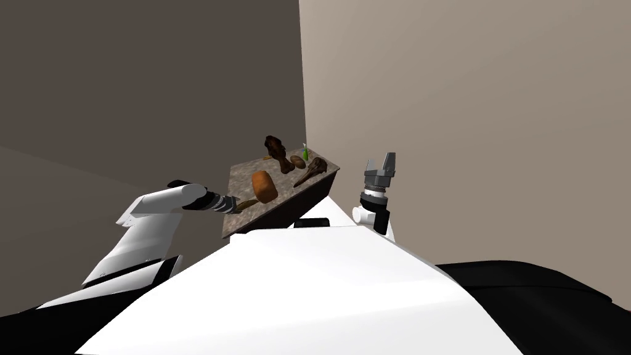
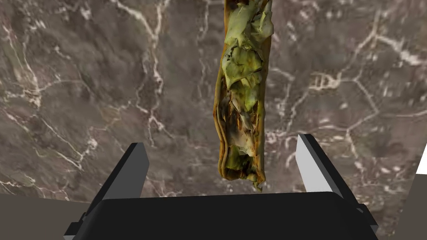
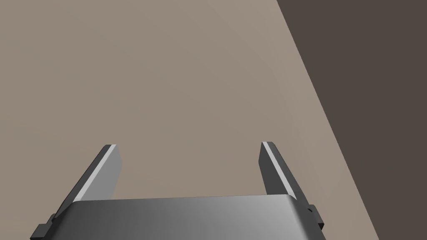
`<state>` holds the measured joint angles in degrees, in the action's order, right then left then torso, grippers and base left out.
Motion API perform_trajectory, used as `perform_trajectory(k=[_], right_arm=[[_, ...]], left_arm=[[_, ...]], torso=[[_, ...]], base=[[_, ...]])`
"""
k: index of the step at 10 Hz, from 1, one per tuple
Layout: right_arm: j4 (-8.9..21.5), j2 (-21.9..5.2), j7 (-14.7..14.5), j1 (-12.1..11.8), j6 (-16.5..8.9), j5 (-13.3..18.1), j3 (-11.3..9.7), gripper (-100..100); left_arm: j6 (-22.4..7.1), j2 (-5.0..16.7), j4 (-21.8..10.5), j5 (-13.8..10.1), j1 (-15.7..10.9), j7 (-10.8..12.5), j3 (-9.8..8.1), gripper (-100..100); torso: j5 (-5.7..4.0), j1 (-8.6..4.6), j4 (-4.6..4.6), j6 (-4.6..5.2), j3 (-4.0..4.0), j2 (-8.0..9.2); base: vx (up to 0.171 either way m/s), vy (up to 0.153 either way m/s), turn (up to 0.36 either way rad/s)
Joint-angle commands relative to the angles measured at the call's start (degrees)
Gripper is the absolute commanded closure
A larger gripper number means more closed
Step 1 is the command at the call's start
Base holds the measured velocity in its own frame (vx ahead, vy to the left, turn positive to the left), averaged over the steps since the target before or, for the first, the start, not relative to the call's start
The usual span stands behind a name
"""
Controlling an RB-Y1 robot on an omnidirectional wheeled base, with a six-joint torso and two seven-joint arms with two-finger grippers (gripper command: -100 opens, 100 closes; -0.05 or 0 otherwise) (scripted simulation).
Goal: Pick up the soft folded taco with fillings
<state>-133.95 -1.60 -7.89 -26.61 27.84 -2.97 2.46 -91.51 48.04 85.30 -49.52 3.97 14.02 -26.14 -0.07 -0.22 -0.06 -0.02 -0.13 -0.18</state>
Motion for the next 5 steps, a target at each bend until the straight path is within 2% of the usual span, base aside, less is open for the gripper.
perform_trajectory(k=[1,2,3,4,5], right_arm=[[0.00,0.00,0.00,0.00,0.00,0.00,0.00,0],[0.00,0.00,0.00,0.00,0.00,0.00,0.00,0],[0.00,0.00,0.00,-0.01,0.00,0.00,0.00,0],[0.00,0.01,0.00,-0.01,0.00,0.00,0.00,0],[0.00,0.00,0.00,0.00,0.00,0.00,0.00,0]], left_arm=[[0.00,-0.04,-0.11,0.00,0.04,-2.05,-0.10,-100],[0.09,-0.09,-2.96,-0.06,-0.35,-4.15,-2.39,-100],[0.09,-0.09,-3.83,-0.06,-0.35,-5.80,-2.39,-100],[0.09,-0.09,-3.83,-0.06,-0.35,-7.51,-2.39,-100],[0.09,-0.09,-3.83,-0.06,-0.35,-8.18,-2.39,-100]], torso=[[0.00,0.00,0.00,0.00,0.00,0.00],[0.03,0.15,0.02,-0.01,0.06,0.10],[0.01,-0.04,0.01,-0.08,0.00,-0.02],[-0.03,-0.19,-0.02,-0.03,-0.07,-0.12],[0.00,0.03,0.00,-0.02,0.00,0.00]], base=[[0.015,-0.022,-0.054],[0.075,-0.093,0.173],[0.106,-0.138,0.162],[0.041,-0.053,0.082],[-0.006,0.008,-0.023]])
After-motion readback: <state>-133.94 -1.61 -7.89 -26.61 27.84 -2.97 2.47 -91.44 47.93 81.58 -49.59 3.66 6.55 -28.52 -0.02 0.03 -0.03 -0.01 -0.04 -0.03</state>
